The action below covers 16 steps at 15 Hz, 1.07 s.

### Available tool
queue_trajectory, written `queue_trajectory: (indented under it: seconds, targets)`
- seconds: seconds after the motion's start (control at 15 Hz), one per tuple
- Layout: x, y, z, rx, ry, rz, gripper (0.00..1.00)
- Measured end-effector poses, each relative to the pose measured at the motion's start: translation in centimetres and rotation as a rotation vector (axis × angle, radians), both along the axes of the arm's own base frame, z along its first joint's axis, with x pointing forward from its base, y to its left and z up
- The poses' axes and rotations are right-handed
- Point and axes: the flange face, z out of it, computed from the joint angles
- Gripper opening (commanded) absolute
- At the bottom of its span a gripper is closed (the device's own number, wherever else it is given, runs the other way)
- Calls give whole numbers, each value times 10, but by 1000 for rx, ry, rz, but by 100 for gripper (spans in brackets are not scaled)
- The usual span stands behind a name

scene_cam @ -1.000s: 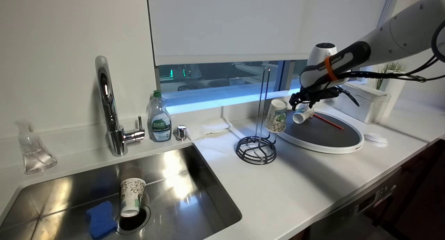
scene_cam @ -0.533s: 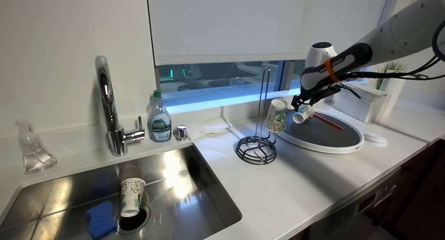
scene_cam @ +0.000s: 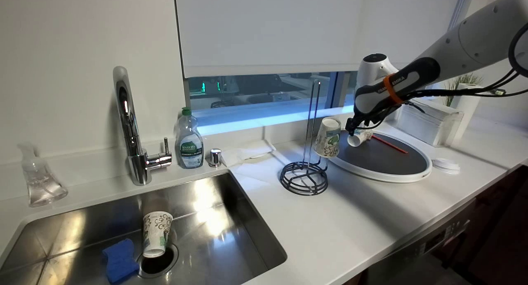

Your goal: Put the coffee cups on the silver holder.

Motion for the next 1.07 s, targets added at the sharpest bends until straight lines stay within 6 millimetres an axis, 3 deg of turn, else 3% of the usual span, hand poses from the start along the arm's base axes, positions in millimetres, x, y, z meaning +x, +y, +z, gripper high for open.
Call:
queue_trajectory:
  seconds: [0.53, 0.67, 0.8, 0.87, 1.0, 1.07]
  targets:
    - [2, 12, -12, -56, 34, 84, 99]
    - [3, 15, -11, -67, 22, 102, 84]
    - [4, 18, -11, -75, 11, 117, 79]
    - [5, 19, -11, -80, 6, 124, 92]
    - [6, 20, -14, -86, -1, 134, 100]
    - [6, 19, -15, -88, -3, 137, 97]
